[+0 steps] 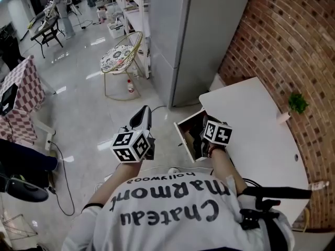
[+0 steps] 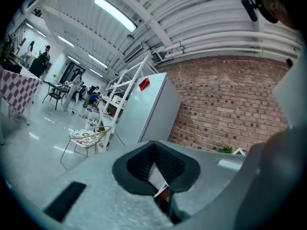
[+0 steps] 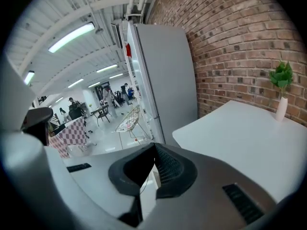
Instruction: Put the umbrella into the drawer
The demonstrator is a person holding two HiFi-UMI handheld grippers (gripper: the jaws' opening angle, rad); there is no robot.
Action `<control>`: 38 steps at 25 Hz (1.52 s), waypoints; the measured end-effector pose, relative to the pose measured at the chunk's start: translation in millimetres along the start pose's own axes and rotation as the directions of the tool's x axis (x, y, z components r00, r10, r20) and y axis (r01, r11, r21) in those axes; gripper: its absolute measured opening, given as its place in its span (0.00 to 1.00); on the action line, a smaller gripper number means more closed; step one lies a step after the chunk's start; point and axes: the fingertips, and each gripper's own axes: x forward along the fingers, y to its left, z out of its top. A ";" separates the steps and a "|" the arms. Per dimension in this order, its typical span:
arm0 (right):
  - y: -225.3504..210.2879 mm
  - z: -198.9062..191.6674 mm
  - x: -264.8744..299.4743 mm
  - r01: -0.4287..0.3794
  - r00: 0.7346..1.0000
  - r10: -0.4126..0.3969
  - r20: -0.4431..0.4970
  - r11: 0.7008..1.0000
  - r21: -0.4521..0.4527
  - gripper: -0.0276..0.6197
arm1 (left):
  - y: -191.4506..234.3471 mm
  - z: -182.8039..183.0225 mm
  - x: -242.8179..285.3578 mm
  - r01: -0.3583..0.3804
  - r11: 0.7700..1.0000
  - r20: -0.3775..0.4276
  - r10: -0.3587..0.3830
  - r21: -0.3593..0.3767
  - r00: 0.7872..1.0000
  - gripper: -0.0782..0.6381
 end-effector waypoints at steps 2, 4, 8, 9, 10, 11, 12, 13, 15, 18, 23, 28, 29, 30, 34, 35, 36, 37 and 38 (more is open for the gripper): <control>6.0 15.9 -7.8 -0.023 0.999 0.022 0.043 1.000 0.004 0.06 | -1.4 7.6 -1.3 0.000 1.000 0.015 0.000 0.008 1.000 0.13; 10.6 29.3 -15.9 -0.044 0.995 0.044 0.088 0.999 0.002 0.06 | -3.6 13.4 -2.5 0.002 1.000 0.029 -0.002 0.013 1.000 0.13; 22.8 51.1 -35.1 -0.080 0.981 0.084 0.176 0.996 -0.026 0.06 | -7.9 19.7 -6.1 0.011 1.000 0.044 -0.012 0.023 0.999 0.13; 26.9 56.3 -39.8 -0.085 0.977 0.090 0.194 0.996 -0.038 0.06 | -8.5 20.9 -7.6 0.014 1.000 0.046 -0.016 0.024 0.999 0.13; 30.8 61.0 -44.6 -0.086 0.973 0.095 0.211 0.995 -0.049 0.06 | -9.0 21.7 -9.4 0.018 1.000 0.048 -0.019 0.025 0.999 0.13; 34.5 65.4 -49.7 -0.088 0.969 0.099 0.227 0.994 -0.058 0.06 | -9.5 22.2 -11.6 0.020 0.999 0.049 -0.021 0.025 0.999 0.13; 38.1 69.6 -55.2 -0.091 0.964 0.104 0.244 0.994 -0.063 0.06 | -10.0 22.6 -14.1 0.022 0.999 0.050 -0.023 0.026 0.998 0.13; 41.6 74.1 -60.9 -0.094 0.959 0.108 0.262 0.993 -0.067 0.06 | -10.5 23.1 -16.8 0.024 0.999 0.051 -0.025 0.027 0.998 0.13; 49.0 83.5 -73.6 -0.102 0.947 0.119 0.299 0.992 -0.072 0.06 | -11.5 25.1 -22.8 0.027 0.999 0.056 -0.028 0.028 0.998 0.13; 61.3 95.4 -94.5 -0.113 0.927 0.135 0.350 0.990 -0.083 0.06 | -12.0 29.6 -34.3 0.029 0.999 0.068 -0.030 0.026 0.997 0.13; 78.2 98.3 -122.5 -0.123 0.907 0.155 0.391 0.987 -0.106 0.06 | -13.5 30.6 -54.9 0.036 0.999 0.074 -0.037 0.016 0.997 0.13; 84.5 85.5 -135.3 -0.115 0.909 0.144 0.392 0.989 -0.097 0.06 | -13.3 30.0 -75.2 0.039 0.999 0.077 -0.040 0.016 0.996 0.13; 84.6 81.2 -136.6 -0.113 0.911 0.140 0.387 0.989 -0.090 0.06 | -13.0 28.9 -79.1 0.038 0.999 0.076 -0.039 0.015 0.996 0.13; 84.8 76.4 -137.6 -0.111 0.915 0.136 0.381 0.990 -0.086 0.06 | -12.6 27.3 -83.0 0.036 0.999 0.073 -0.037 0.015 0.997 0.13; 84.5 54.8 -142.3 -0.098 0.928 0.123 0.351 0.991 -0.088 0.06 | -11.1 17.5 -98.7 0.031 0.999 0.060 -0.032 0.013 0.998 0.13; 85.3 50.4 -143.5 -0.095 0.930 0.120 0.346 0.992 -0.088 0.06 | -9.4 15.8 -102.6 0.030 0.999 0.058 -0.030 0.014 0.998 0.13; 87.0 46.4 -144.7 -0.093 0.932 0.117 0.343 0.992 -0.086 0.06 | -7.0 14.7 -106.7 0.028 1.000 0.055 -0.028 0.014 0.998 0.13; 89.2 42.7 -146.1 -0.091 0.934 0.114 0.339 0.992 -0.084 0.06 | -4.2 13.8 -110.8 0.025 1.000 0.052 -0.025 0.014 0.998 0.13; 91.5 39.3 -147.6 -0.090 0.935 0.112 0.336 0.993 -0.082 0.06 | -1.5 13.1 -114.7 0.021 1.000 0.049 -0.022 0.013 0.999 0.13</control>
